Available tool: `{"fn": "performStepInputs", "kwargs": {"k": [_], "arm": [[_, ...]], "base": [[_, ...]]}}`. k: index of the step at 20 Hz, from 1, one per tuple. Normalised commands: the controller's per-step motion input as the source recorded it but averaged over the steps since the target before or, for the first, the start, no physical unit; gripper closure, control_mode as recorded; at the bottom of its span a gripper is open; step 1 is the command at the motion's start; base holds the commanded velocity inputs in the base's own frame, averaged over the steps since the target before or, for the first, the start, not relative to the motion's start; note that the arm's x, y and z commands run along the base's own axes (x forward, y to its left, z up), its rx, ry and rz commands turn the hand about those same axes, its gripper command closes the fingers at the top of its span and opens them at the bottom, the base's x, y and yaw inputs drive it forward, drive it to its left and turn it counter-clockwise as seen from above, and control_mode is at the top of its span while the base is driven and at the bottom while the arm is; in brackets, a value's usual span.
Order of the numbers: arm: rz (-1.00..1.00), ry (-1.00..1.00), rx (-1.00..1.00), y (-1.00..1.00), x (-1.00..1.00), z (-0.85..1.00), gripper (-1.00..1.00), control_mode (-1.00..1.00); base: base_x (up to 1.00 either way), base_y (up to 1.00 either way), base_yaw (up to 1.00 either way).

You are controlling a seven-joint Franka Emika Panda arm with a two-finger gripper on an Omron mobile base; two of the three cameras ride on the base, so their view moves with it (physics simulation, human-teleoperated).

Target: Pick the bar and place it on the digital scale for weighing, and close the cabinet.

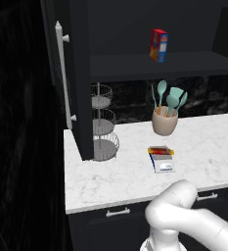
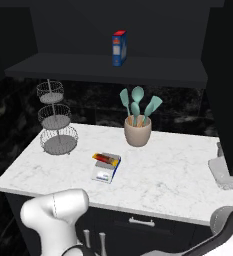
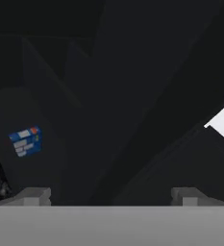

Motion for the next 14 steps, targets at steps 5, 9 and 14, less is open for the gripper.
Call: {"fn": "performStepInputs", "kwargs": {"k": [5,9,14], "arm": [[0.0,-0.23,-0.29,0.11,-0.11,0.46,-1.0,-1.0],[0.06,-0.28,-0.13,0.08,-0.23,0.63,-1.0,-1.0],[0.06,-0.15,-0.12,0.05,-0.39,0.67,-1.0,-1.0]], "base": [[0.0,0.0,0.0],[0.0,0.0,0.0],[0.0,0.0,0.0]]}}
